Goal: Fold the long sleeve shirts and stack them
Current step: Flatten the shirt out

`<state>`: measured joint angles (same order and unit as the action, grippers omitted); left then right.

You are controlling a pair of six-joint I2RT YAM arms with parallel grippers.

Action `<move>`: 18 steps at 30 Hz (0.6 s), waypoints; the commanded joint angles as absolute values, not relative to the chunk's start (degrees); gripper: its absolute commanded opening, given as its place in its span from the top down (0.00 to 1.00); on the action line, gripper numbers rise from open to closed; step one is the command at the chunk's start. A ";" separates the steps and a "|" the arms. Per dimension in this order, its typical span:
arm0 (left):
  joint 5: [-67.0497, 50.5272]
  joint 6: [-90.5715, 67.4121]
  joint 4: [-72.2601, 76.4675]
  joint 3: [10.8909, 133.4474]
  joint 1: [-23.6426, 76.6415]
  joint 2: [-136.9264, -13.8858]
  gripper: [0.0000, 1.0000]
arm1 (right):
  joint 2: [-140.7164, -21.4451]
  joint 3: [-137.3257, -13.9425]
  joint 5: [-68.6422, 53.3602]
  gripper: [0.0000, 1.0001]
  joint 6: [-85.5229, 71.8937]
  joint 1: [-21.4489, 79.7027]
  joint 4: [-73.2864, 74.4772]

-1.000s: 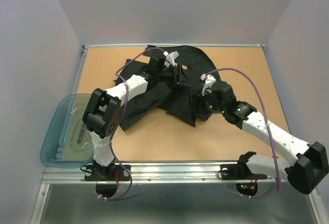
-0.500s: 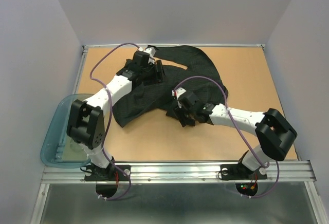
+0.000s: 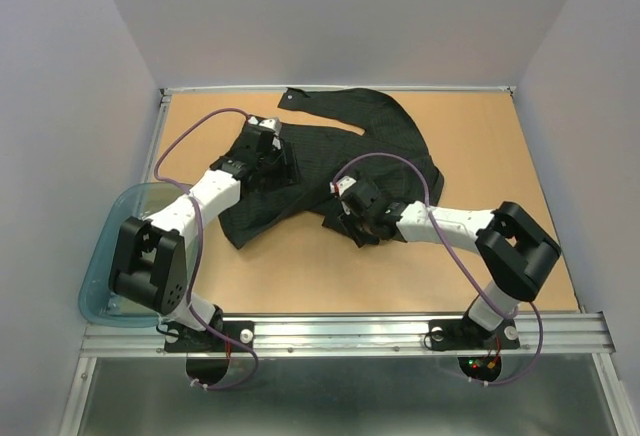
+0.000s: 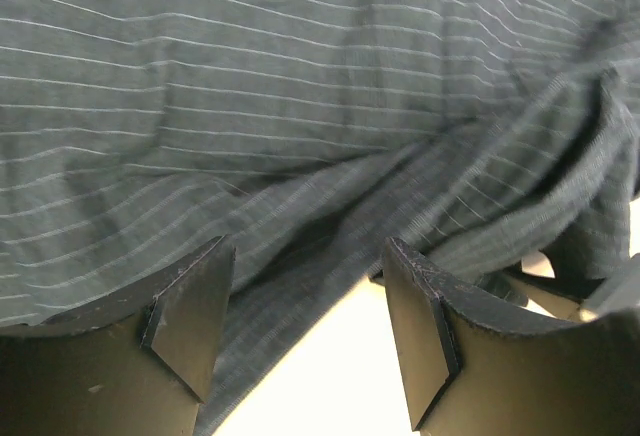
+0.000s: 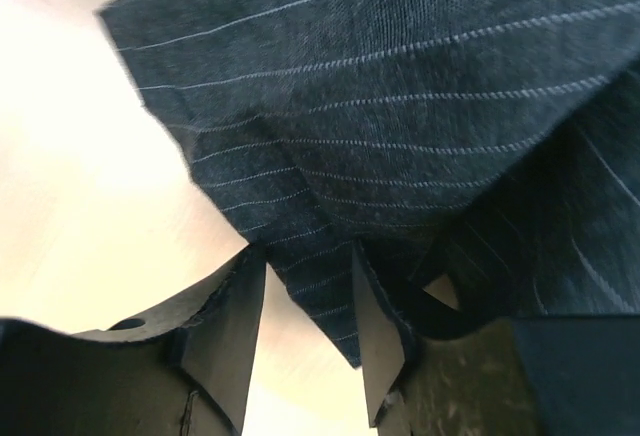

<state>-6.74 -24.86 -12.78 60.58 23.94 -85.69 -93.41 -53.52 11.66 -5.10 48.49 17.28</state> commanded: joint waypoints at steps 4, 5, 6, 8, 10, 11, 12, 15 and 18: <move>-6.33 -22.85 -12.13 63.28 21.98 -89.55 0.28 | -97.03 -53.00 12.57 0.79 -4.83 49.22 15.20; -6.15 -22.76 -12.13 64.33 21.89 -90.26 0.28 | -96.60 -52.91 12.48 0.86 -4.83 49.22 15.21; -6.07 -22.68 -11.78 64.77 21.71 -91.05 0.28 | -95.90 -52.82 12.31 0.92 -4.66 49.22 15.47; -5.71 -22.59 -11.43 66.17 21.45 -93.51 0.28 | -92.40 -53.08 11.43 0.99 -4.83 49.22 16.17; -5.63 -22.33 -11.42 68.28 20.92 -96.74 0.28 | -87.75 -54.57 9.24 0.99 -4.31 49.13 19.66; -5.63 -22.24 -11.60 68.99 20.74 -97.90 0.28 | -86.15 -55.80 8.62 0.99 -4.13 49.13 21.60; -5.71 -22.24 -11.95 69.69 20.66 -99.04 0.28 | -84.74 -57.03 8.00 0.99 -3.78 49.13 26.49; -5.89 -22.06 -11.60 71.54 20.04 -102.56 0.28 | -78.17 -63.07 5.10 0.99 -2.90 49.22 36.60; -5.80 -21.89 -11.69 73.65 19.52 -105.90 0.28 | -71.93 -69.14 1.15 0.99 -2.90 49.13 42.17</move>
